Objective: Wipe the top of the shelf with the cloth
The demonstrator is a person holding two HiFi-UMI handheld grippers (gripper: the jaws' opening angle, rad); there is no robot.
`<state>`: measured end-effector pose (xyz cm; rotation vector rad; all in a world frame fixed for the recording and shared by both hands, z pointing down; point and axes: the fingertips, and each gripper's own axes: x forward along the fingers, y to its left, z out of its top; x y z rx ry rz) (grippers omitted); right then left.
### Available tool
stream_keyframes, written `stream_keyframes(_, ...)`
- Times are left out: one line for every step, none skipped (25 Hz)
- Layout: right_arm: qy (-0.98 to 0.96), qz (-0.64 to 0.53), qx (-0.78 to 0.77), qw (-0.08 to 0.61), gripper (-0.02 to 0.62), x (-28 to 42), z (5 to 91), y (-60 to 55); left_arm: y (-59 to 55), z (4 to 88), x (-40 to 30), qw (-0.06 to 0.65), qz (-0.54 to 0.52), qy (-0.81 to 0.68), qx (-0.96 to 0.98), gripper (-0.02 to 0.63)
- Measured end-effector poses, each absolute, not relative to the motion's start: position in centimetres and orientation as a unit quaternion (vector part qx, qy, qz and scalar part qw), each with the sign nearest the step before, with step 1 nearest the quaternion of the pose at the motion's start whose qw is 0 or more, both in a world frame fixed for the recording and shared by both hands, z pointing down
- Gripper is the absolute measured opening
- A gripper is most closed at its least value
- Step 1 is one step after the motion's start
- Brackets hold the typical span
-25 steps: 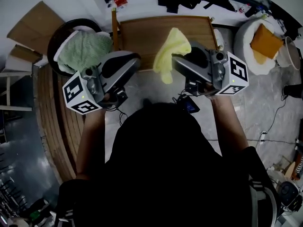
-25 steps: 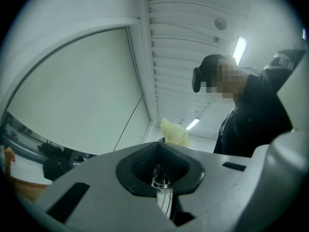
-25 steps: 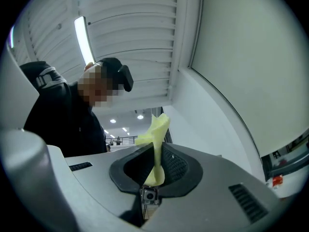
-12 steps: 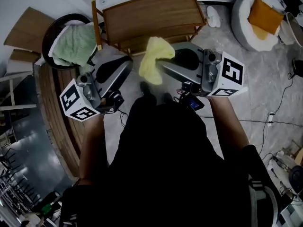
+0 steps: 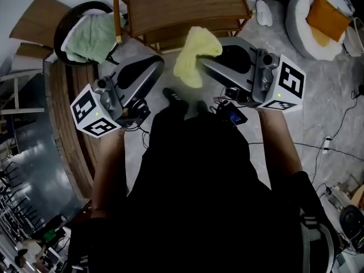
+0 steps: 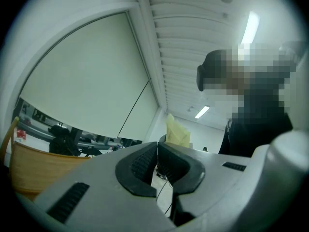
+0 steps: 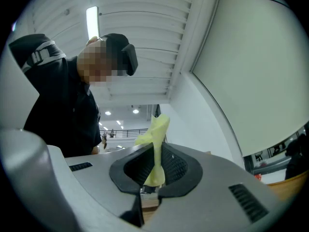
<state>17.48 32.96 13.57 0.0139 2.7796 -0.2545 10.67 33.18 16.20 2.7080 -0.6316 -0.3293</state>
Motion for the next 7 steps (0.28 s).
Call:
stream_keyframes(0.981, -0.082, 0.009, 0.178, 0.044, 17.7, 13.1, 33.3, 33.5, 16.2, 10.9, 0.169, -0.117, -0.22, 0.954, 0.012)
stream_keyframes(0.98, -0.076, 0.011, 0.181, 0.044, 17.9, 12.8, 33.6, 33.7, 16.1, 11.1, 0.17, -0.12, -0.217, 0.954, 0.012)
stream_keyframes(0.98, -0.075, 0.011, 0.183, 0.044, 18.1, 12.8, 33.7, 34.0, 16.0, 11.4, 0.172, -0.123, -0.213, 0.954, 0.012)
stream_keyframes(0.98, -0.079, 0.008, 0.183, 0.044, 18.3, 13.0, 33.8, 34.3, 15.7, 11.7, 0.173, -0.127, -0.207, 0.955, 0.012)
stream_keyframes(0.98, -0.085, 0.003, 0.182, 0.044, 18.5, 13.3, 33.8, 34.6, 15.3, 12.0, 0.172, -0.132, -0.2, 0.956, 0.012)
stream_keyframes(0.979, -0.093, -0.004, 0.18, 0.044, 18.7, 13.6, 33.8, 35.0, 14.7, 12.4, 0.17, -0.136, -0.192, 0.957, 0.012)
stream_keyframes(0.979, -0.101, -0.01, 0.178, 0.044, 18.9, 14.0, 33.8, 35.3, 14.1, 12.7, 0.166, -0.14, -0.185, 0.958, 0.012)
